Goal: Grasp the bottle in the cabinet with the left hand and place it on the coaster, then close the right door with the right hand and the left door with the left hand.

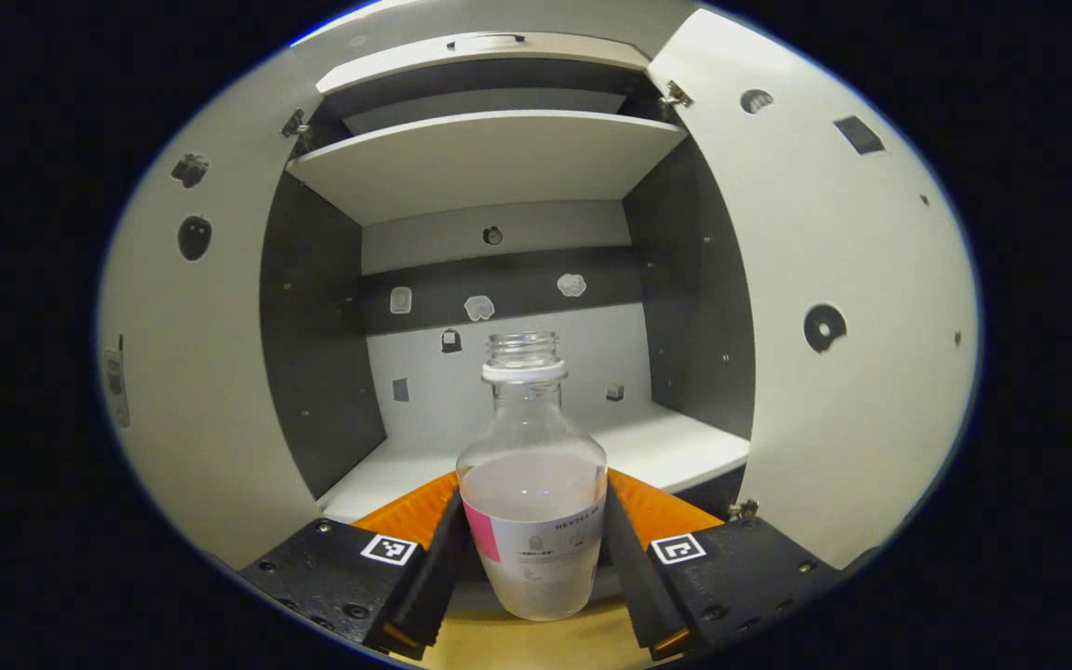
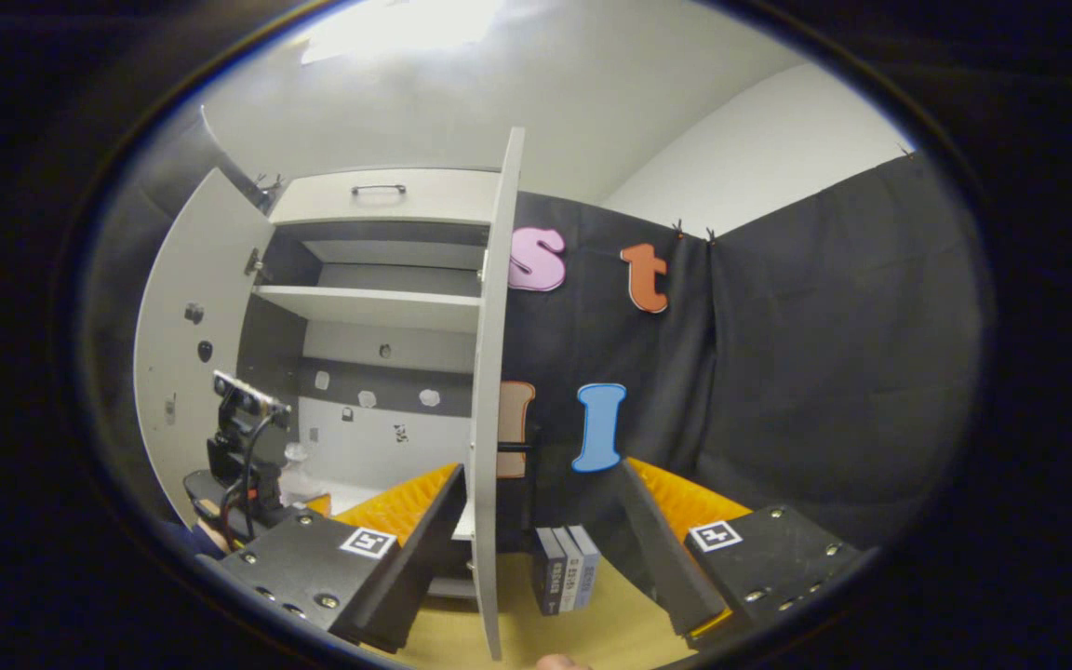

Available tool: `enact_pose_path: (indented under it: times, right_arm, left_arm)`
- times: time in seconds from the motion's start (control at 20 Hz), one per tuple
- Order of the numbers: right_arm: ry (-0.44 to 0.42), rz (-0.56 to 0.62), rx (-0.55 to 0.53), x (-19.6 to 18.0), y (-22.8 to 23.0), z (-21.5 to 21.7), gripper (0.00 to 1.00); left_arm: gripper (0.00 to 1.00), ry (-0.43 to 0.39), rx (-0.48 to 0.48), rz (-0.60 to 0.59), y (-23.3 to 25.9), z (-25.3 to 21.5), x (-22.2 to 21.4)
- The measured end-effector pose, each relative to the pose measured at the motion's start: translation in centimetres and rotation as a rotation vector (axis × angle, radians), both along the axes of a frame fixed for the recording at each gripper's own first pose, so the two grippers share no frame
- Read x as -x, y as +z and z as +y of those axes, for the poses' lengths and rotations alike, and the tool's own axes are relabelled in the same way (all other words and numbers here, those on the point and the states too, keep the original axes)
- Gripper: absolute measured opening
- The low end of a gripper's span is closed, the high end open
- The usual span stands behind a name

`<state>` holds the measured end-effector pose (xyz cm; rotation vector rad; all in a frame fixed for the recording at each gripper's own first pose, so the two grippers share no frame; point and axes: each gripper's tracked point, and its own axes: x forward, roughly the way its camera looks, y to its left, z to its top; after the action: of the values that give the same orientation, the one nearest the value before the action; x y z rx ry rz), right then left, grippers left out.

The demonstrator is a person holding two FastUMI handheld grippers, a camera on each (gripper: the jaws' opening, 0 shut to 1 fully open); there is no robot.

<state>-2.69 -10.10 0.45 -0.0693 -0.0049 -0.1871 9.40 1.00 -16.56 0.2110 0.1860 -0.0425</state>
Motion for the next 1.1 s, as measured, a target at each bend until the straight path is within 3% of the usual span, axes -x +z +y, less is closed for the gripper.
enact_pose_path:
  times: [0.3,0.55,0.6,0.65,0.7,0.75,1.1]
  right_arm:
    - [0.065,-0.013,0.005,0.4,0.4,0.5,0.99]
    - [0.077,0.002,0.022,1.0,0.3,-0.1,0.99]
    - [0.076,0.007,0.026,0.9,0.2,-0.2,0.94]
    - [0.075,0.010,0.031,1.1,0.2,-0.4,0.99]
    - [0.074,0.012,0.034,1.0,0.3,-0.4,0.94]
    - [0.075,0.014,0.036,1.0,0.2,-0.3,0.99]
    - [0.090,0.048,0.074,1.2,-0.3,0.4,0.97]
  left_arm:
    - [0.77,-0.014,-0.060,0.136,-8.5,0.3,7.3]
    - [0.77,0.028,0.045,0.338,-17.0,0.2,13.0]
    - [0.77,0.033,0.070,0.378,-18.6,0.1,14.0]
    - [0.77,0.038,0.094,0.409,-19.7,0.0,15.0]
    - [0.77,0.043,0.114,0.431,-20.8,0.0,15.8]
    - [0.77,0.046,0.129,0.449,-21.7,-0.1,16.4]
    - [0.78,0.016,0.189,0.451,-25.9,-1.5,19.4]
